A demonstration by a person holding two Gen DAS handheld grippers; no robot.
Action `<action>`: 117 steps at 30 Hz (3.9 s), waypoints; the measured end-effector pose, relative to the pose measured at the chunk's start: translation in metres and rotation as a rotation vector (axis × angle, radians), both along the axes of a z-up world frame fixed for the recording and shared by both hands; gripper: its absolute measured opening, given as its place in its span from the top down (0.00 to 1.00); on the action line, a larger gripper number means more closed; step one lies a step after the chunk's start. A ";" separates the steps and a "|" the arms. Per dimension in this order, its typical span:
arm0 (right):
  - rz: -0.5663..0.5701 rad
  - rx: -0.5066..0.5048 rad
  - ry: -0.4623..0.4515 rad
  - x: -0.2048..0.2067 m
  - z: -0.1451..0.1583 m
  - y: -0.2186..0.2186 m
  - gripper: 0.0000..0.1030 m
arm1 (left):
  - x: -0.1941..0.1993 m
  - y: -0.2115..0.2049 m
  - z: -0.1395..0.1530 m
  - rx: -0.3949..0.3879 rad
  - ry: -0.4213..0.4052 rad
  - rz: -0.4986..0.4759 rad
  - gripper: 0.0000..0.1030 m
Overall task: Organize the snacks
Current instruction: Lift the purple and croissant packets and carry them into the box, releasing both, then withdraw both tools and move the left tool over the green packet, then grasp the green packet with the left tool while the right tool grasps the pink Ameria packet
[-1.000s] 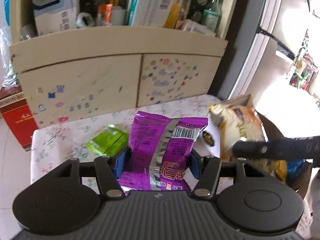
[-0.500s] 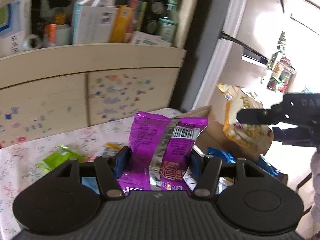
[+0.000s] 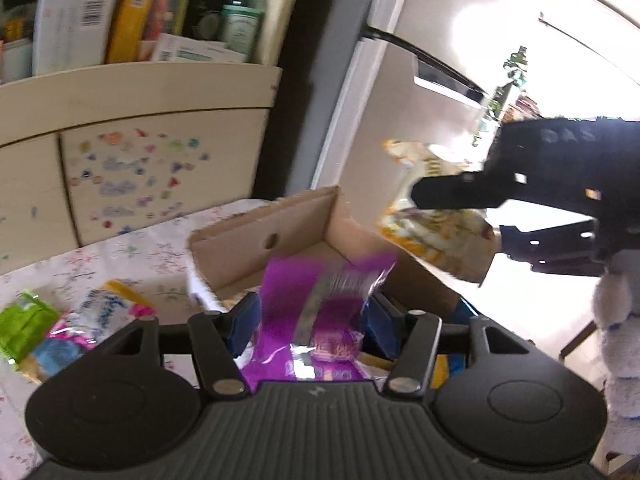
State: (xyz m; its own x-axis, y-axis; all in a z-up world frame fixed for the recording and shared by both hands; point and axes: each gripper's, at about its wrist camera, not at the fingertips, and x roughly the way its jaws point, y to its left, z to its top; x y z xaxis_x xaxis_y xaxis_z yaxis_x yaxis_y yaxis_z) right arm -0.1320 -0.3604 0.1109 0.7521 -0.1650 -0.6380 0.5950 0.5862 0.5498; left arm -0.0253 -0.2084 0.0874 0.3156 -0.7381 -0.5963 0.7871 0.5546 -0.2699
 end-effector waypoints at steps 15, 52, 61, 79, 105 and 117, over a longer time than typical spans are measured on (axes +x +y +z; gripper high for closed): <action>0.010 0.003 0.002 0.004 -0.003 0.007 0.31 | 0.006 0.016 0.014 -0.019 0.000 0.071 0.13; 0.429 -0.030 -0.039 0.083 -0.016 0.100 0.27 | 0.144 0.135 -0.006 0.151 0.012 0.531 0.07; 0.468 -0.011 -0.009 0.103 -0.038 0.116 0.28 | 0.176 0.128 -0.047 0.203 0.030 0.517 0.07; 0.442 -0.069 -0.031 0.152 -0.064 0.130 0.34 | 0.192 0.140 -0.096 0.248 0.094 0.481 0.31; 0.652 -0.061 0.163 0.155 -0.104 0.165 0.57 | 0.123 0.204 -0.079 0.285 0.165 0.426 0.49; 0.610 -0.015 0.122 0.133 -0.073 0.147 0.39 | 0.083 0.221 -0.072 0.326 0.193 0.471 0.42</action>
State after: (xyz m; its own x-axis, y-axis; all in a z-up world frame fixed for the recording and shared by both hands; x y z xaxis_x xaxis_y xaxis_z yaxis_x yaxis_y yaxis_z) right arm 0.0011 -0.2134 0.0374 0.6355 0.2624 -0.7261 0.2081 0.8475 0.4884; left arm 0.0575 0.0122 0.0154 0.4272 -0.3148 -0.8476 0.3904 0.9098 -0.1411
